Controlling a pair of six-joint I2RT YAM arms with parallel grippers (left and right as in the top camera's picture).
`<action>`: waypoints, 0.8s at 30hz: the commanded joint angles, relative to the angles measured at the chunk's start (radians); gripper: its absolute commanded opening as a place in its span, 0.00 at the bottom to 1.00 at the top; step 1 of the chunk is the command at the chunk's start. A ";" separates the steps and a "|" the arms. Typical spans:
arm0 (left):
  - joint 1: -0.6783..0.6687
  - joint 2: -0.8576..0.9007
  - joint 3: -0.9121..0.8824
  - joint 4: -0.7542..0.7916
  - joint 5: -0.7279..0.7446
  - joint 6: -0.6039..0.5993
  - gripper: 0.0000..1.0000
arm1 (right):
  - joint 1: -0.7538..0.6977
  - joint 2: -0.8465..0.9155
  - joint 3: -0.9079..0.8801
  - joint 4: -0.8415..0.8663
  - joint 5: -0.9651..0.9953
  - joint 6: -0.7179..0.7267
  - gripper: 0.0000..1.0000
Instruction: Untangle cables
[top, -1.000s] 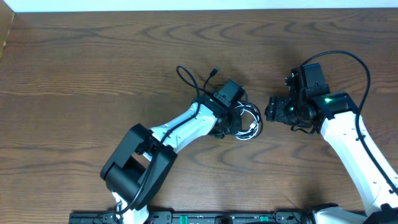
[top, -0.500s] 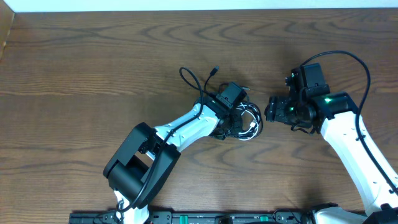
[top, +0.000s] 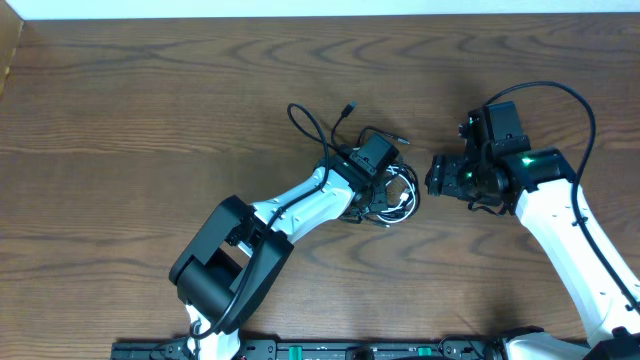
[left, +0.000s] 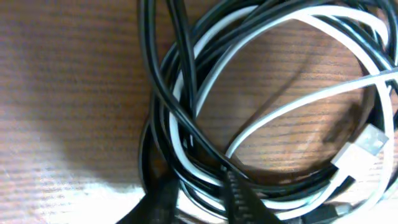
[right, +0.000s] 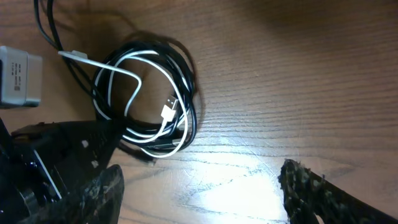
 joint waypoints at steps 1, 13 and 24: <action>0.006 0.058 -0.010 -0.019 -0.067 -0.001 0.08 | -0.006 -0.010 0.004 -0.001 0.016 -0.004 0.77; 0.022 -0.289 -0.004 -0.023 0.052 0.136 0.07 | -0.006 -0.010 0.004 0.038 0.011 -0.004 0.77; 0.074 -0.480 -0.004 -0.115 0.089 0.084 0.08 | 0.010 0.019 -0.008 0.153 -0.091 -0.084 0.69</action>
